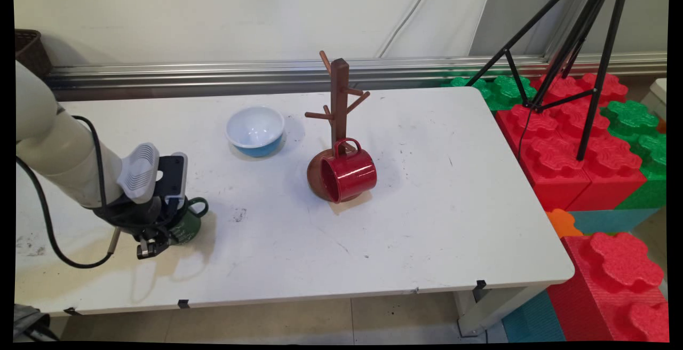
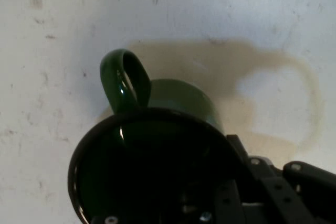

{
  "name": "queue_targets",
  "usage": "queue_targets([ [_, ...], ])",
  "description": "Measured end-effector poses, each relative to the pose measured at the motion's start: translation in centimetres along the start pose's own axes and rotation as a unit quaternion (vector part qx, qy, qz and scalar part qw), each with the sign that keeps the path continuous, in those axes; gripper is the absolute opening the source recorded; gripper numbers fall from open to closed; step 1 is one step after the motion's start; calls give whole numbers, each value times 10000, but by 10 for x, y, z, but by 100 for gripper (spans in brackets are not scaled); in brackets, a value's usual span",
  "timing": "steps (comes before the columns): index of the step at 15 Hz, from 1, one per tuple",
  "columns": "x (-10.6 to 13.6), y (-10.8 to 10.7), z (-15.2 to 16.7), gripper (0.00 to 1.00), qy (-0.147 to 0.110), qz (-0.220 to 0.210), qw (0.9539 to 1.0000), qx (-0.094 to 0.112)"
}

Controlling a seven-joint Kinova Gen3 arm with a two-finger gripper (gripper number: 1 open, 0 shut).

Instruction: Place the picked object on the table

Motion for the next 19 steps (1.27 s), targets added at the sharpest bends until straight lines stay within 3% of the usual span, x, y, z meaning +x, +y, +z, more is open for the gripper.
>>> queue_targets([
  [9,0,-1,12,0,-7,-39,10000,-43],
  [10,-1,-1,13,100,-4,-51,10000,-45],
  [19,2,0,12,100,76,-104,9999,36],
])
